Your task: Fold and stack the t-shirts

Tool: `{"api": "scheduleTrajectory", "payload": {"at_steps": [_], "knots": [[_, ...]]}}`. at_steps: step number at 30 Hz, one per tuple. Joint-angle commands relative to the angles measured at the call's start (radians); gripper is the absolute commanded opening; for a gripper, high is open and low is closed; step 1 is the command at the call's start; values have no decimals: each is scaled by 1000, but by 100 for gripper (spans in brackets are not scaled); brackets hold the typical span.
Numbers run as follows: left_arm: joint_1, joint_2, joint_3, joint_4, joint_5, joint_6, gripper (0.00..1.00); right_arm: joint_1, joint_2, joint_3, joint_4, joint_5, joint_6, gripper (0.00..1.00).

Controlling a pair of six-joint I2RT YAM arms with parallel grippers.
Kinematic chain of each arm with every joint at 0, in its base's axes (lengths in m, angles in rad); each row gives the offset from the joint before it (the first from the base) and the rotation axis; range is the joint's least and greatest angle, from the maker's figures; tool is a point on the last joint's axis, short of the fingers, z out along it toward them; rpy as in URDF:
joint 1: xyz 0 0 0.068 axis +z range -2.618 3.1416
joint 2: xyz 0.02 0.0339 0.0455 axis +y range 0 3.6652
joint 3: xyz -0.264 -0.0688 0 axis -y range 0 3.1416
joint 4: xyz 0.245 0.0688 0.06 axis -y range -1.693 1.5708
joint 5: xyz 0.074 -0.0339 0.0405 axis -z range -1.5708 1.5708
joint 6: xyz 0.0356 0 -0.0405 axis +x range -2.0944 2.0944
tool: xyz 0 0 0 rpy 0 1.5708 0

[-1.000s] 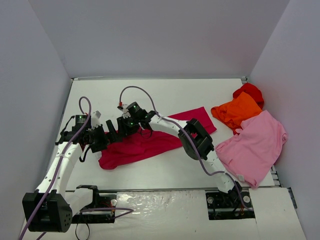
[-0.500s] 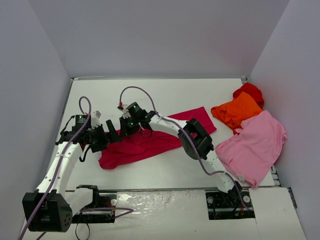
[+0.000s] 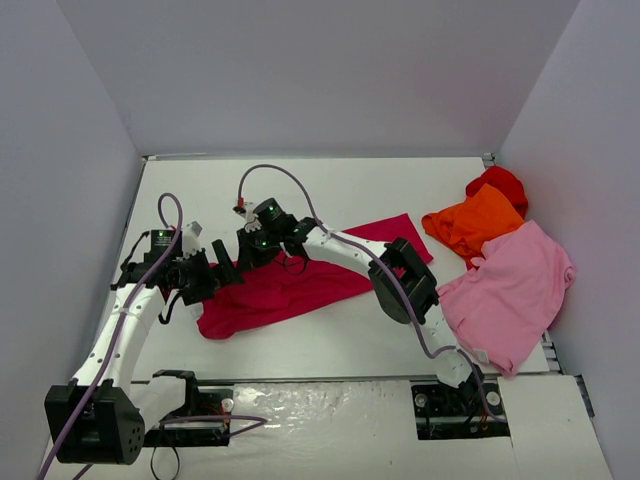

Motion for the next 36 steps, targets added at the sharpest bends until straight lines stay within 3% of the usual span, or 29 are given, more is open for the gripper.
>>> {"api": "scheduleTrajectory", "payload": {"at_steps": [1, 6, 12, 28, 32, 33, 34, 36], "knots": [[7, -1, 29, 48, 26, 10, 97, 32, -141, -33, 32, -7, 19, 0], [7, -16, 25, 44, 29, 12, 97, 79, -151, -65, 33, 7, 27, 1], [7, -44, 21, 16, 25, 23, 97, 95, -121, -57, 32, -1, 41, 24], [7, -37, 23, 1, 12, 37, 97, 88, -73, -50, 32, 12, 23, 30], [7, -40, 23, -4, 9, 40, 97, 85, -55, -41, 32, 9, 21, 23], [7, -38, 23, -5, 7, 43, 97, 87, -50, -40, 32, 9, 22, 9], [7, -37, 23, -7, 6, 44, 97, 87, -49, -40, 32, 11, 23, 1], [7, -34, 24, -8, 5, 48, 97, 87, -54, -49, 32, 13, 23, 0]]}}
